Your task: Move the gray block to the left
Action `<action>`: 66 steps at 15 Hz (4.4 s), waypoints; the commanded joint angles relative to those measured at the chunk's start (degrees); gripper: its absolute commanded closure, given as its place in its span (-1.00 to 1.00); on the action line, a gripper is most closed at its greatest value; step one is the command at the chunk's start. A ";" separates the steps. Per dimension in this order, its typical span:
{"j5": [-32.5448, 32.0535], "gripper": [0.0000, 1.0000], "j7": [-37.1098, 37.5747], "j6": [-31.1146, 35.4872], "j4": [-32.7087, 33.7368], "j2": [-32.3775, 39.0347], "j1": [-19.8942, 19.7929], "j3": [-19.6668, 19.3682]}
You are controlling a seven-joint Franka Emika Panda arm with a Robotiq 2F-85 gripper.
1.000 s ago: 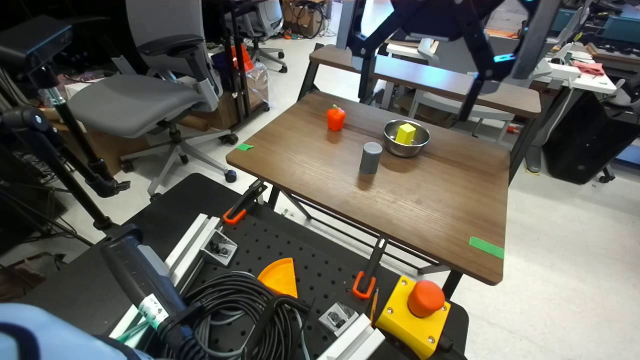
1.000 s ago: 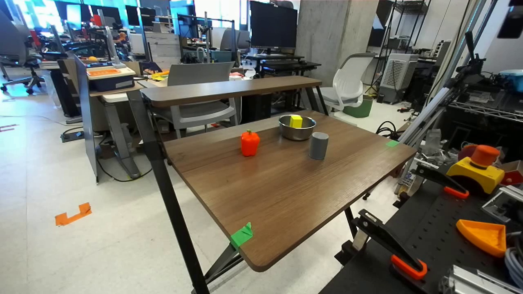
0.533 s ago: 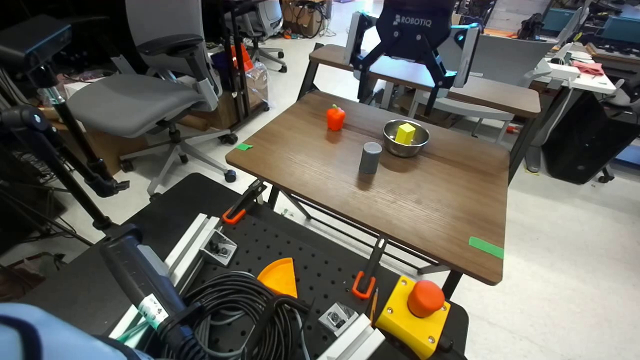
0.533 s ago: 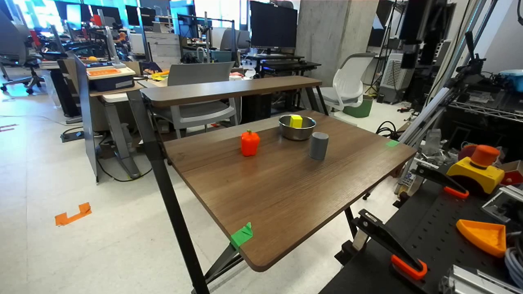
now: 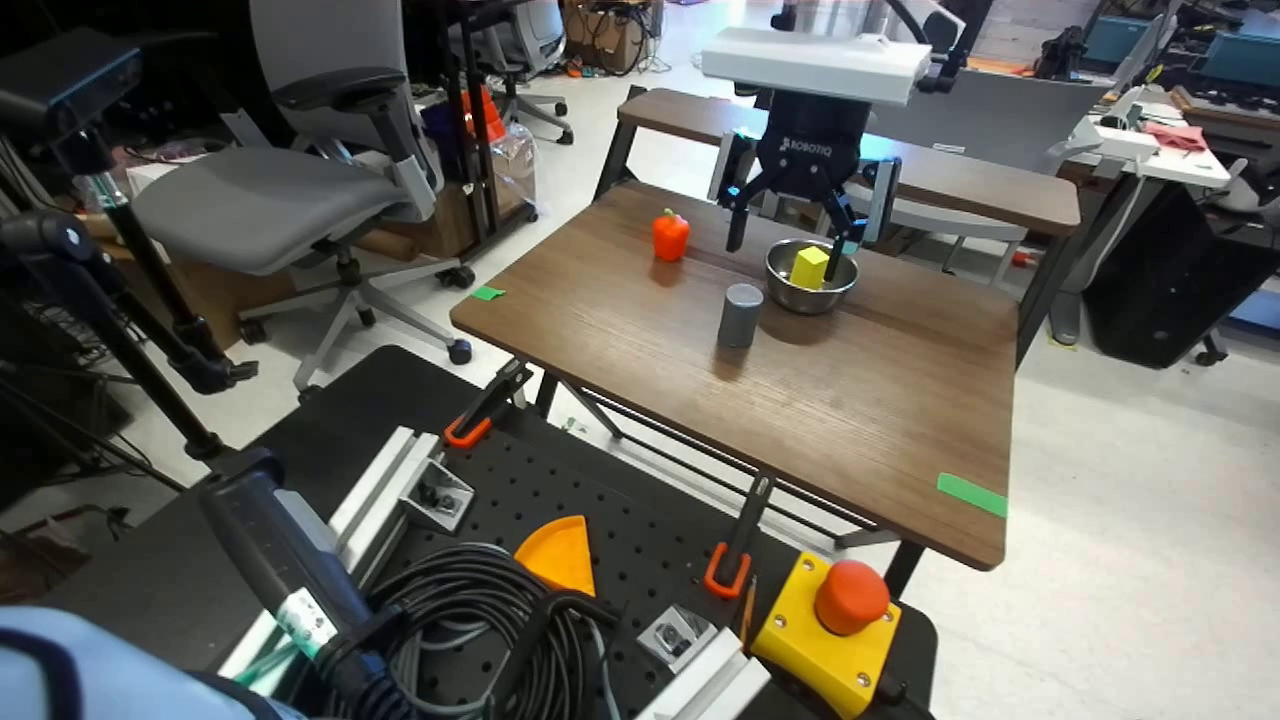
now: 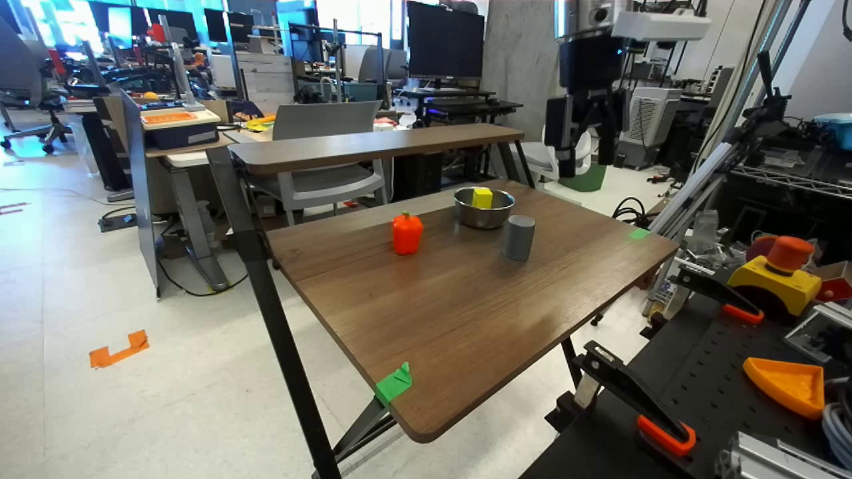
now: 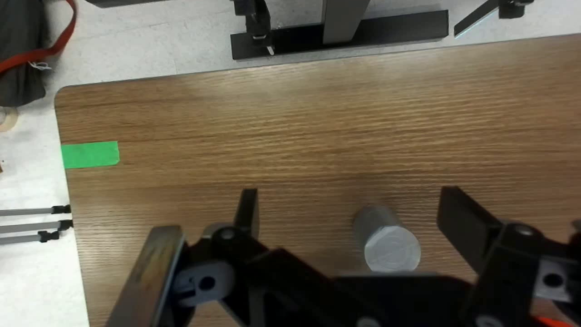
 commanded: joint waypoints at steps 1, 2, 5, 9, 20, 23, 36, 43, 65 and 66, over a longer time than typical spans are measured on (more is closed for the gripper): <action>-0.12 -1.00 2.43 -4.75 10.79 10.19 1.37 0.36; 0.04 -1.00 2.48 -5.76 12.88 12.19 1.90 0.66; -0.16 -1.00 2.88 -7.62 18.10 16.88 3.75 1.27; -0.50 -1.00 4.39 -10.56 24.49 22.38 5.84 0.96; -1.11 -0.31 7.69 -16.53 34.62 32.03 6.75 -0.89; -0.77 0.16 8.00 -17.27 35.22 32.02 6.47 -0.96; -0.89 0.66 -1.13 -10.09 16.55 15.76 14.59 10.28; -3.71 0.66 -3.04 -10.53 15.38 19.26 16.55 10.59; -8.71 -1.00 -1.96 -3.81 3.69 6.79 15.59 10.88; -8.70 -1.00 -1.95 -3.67 2.94 6.08 15.53 10.91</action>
